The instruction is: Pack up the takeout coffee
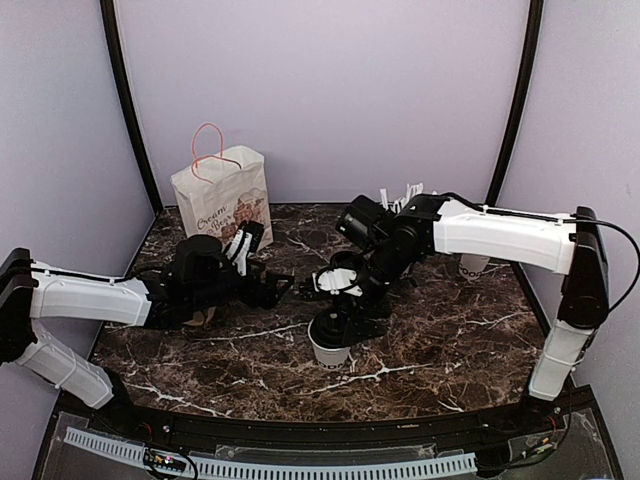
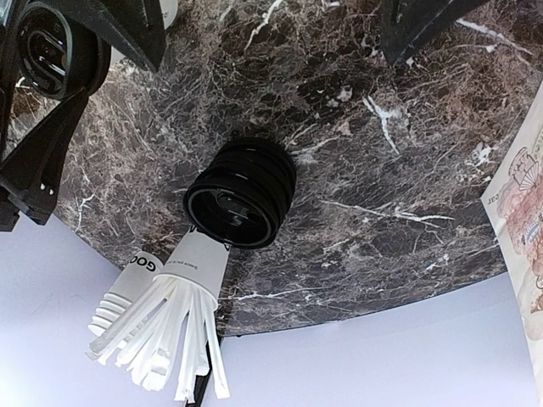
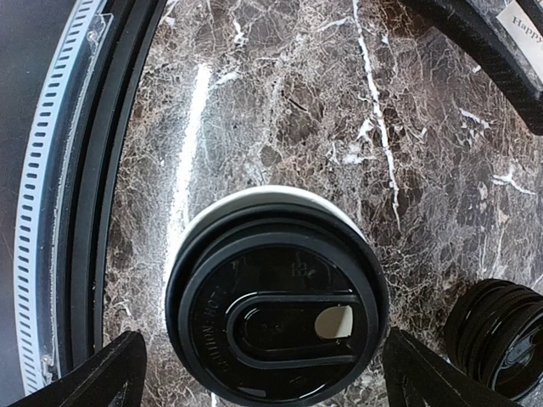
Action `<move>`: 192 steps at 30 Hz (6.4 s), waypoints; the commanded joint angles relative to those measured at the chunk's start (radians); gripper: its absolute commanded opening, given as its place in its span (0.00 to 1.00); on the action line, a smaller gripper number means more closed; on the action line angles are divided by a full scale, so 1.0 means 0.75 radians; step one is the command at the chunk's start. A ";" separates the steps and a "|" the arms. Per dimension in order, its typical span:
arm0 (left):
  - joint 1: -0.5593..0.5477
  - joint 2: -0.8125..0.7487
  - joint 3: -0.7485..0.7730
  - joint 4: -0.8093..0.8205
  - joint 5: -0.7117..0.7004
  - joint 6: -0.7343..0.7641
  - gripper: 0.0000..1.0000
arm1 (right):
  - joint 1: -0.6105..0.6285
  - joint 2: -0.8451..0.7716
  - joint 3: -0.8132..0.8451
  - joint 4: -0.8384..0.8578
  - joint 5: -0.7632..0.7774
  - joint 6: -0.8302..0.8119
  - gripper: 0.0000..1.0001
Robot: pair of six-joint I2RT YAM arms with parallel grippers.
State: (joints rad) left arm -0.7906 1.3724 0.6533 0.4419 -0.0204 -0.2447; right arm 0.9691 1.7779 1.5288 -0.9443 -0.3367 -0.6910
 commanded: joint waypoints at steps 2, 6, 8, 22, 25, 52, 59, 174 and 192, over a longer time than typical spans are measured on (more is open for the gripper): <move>0.007 -0.034 -0.019 0.055 0.010 -0.007 0.90 | 0.018 0.014 0.043 -0.009 0.035 0.018 0.98; 0.007 -0.029 -0.020 0.057 0.020 -0.007 0.90 | 0.021 0.024 0.052 0.007 0.039 0.035 0.94; 0.007 -0.029 -0.022 0.058 0.021 -0.006 0.90 | 0.021 0.032 0.060 0.004 0.035 0.039 0.90; 0.007 -0.026 -0.012 0.046 0.014 0.021 0.90 | 0.060 0.025 0.056 0.055 0.113 0.099 0.71; 0.007 -0.032 -0.011 0.046 0.022 0.018 0.89 | 0.066 0.001 0.068 0.059 0.111 0.116 0.68; 0.007 -0.030 0.010 0.023 0.063 0.035 0.89 | 0.084 0.040 0.102 -0.013 0.122 0.126 0.64; 0.007 -0.026 0.013 0.023 0.063 0.036 0.89 | 0.083 0.031 0.123 -0.021 0.138 0.119 0.64; -0.188 0.410 0.276 -0.297 0.535 -0.231 0.74 | -0.402 0.027 -0.425 0.357 -0.902 0.758 0.37; -0.191 0.443 0.264 -0.283 0.550 -0.241 0.74 | -0.422 0.142 -0.432 0.371 -0.737 0.858 0.29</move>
State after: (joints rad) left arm -0.9237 1.6611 0.8928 0.2844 0.3893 -0.4297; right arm 0.6495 1.8294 1.1995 -0.7094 -1.0355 -0.0685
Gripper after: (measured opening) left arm 0.737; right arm 0.307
